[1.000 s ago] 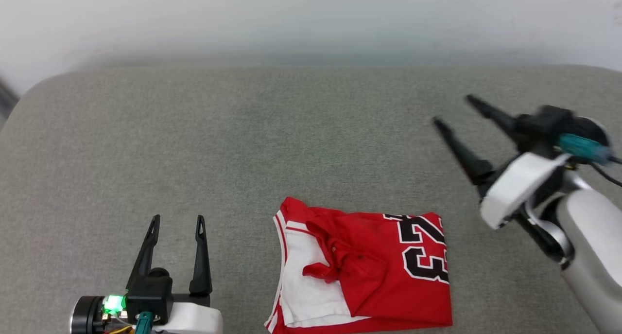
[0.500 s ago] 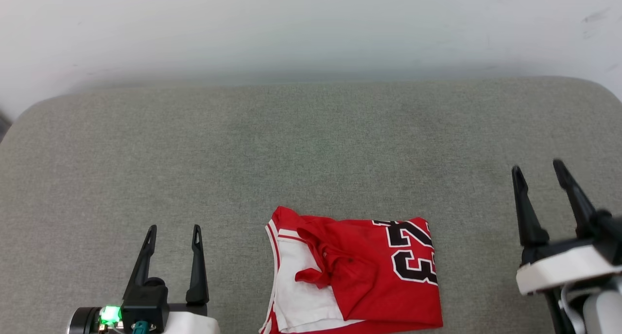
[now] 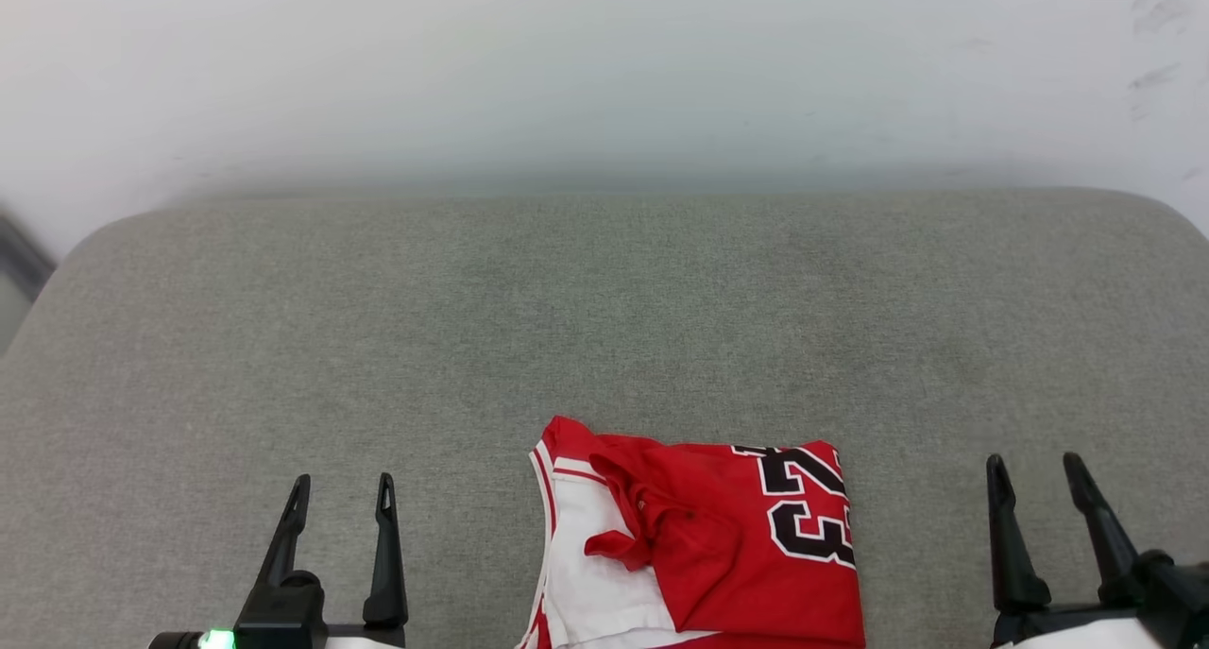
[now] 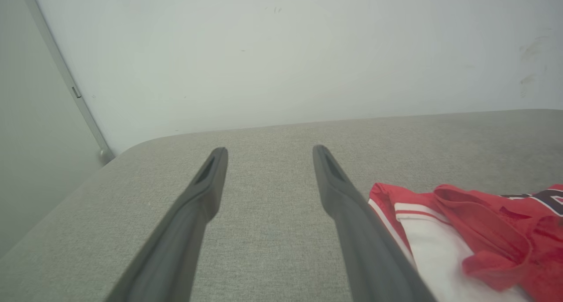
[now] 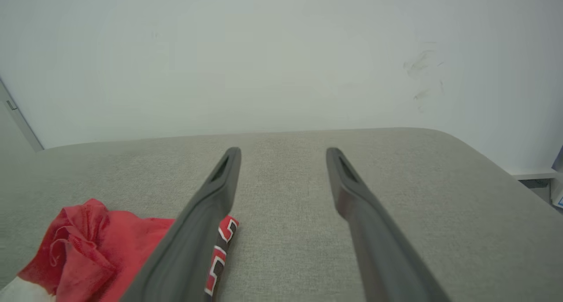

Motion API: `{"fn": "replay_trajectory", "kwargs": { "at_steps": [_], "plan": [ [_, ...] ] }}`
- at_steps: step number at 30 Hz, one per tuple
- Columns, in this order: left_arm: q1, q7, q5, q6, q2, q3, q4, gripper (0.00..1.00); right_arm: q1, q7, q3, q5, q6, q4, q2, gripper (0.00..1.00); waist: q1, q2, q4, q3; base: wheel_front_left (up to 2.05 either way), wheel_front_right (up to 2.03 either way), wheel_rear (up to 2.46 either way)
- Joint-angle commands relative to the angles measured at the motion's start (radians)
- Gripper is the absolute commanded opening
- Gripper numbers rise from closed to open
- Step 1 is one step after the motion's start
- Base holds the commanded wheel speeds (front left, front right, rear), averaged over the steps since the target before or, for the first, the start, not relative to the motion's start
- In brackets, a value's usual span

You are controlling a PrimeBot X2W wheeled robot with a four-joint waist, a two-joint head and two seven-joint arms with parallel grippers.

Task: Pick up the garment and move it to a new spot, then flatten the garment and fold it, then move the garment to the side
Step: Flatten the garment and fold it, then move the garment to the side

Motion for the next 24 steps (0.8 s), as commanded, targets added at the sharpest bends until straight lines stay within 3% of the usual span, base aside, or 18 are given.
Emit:
{"fn": "replay_trajectory", "kwargs": {
  "at_steps": [1, 7, 12, 18, 21, 24],
  "plan": [
    [0.004, -0.002, 0.001, -0.005, -0.002, 0.003, 0.001, 1.0, 0.023, -0.004, 0.002, 0.003, -0.001, -0.012, 0.009, 1.0, 0.0001, -0.0001, 0.004, -0.002, 0.0, 0.0, 0.0],
    [0.009, -0.002, 0.005, -0.015, -0.006, 0.01, 0.005, 1.0, 0.043, -0.005, 0.01, 0.002, -0.001, -0.025, 0.02, 1.0, 0.0001, -0.0001, 0.009, -0.004, 0.0, 0.0, 0.0],
    [0.005, -0.002, 0.007, -0.022, -0.01, 0.015, 0.007, 1.0, -0.04, -0.001, 0.01, -0.016, -0.001, -0.059, -0.003, 1.0, 0.0001, -0.0001, 0.008, 0.0, 0.0, 0.0, 0.0],
    [-0.013, -0.002, 0.009, -0.029, -0.014, 0.019, 0.006, 1.0, -0.219, 0.091, 0.048, -0.016, -0.001, -0.101, -0.123, 1.0, 0.0001, -0.0001, 0.011, 0.018, 0.0, 0.0, 0.0],
    [-0.022, -0.002, 0.011, -0.031, -0.017, 0.02, 0.003, 1.0, -0.311, 0.224, 0.116, 0.024, -0.001, -0.098, -0.215, 1.0, 0.0001, -0.0001, 0.014, 0.037, 0.0, 0.0, 0.0],
    [-0.035, -0.002, 0.013, -0.033, -0.019, 0.02, 0.001, 1.0, -0.392, 0.412, 0.194, 0.135, -0.001, -0.081, -0.305, 1.0, 0.0001, -0.0001, 0.018, 0.057, 0.0, 0.0, 0.0]
  ]
}}
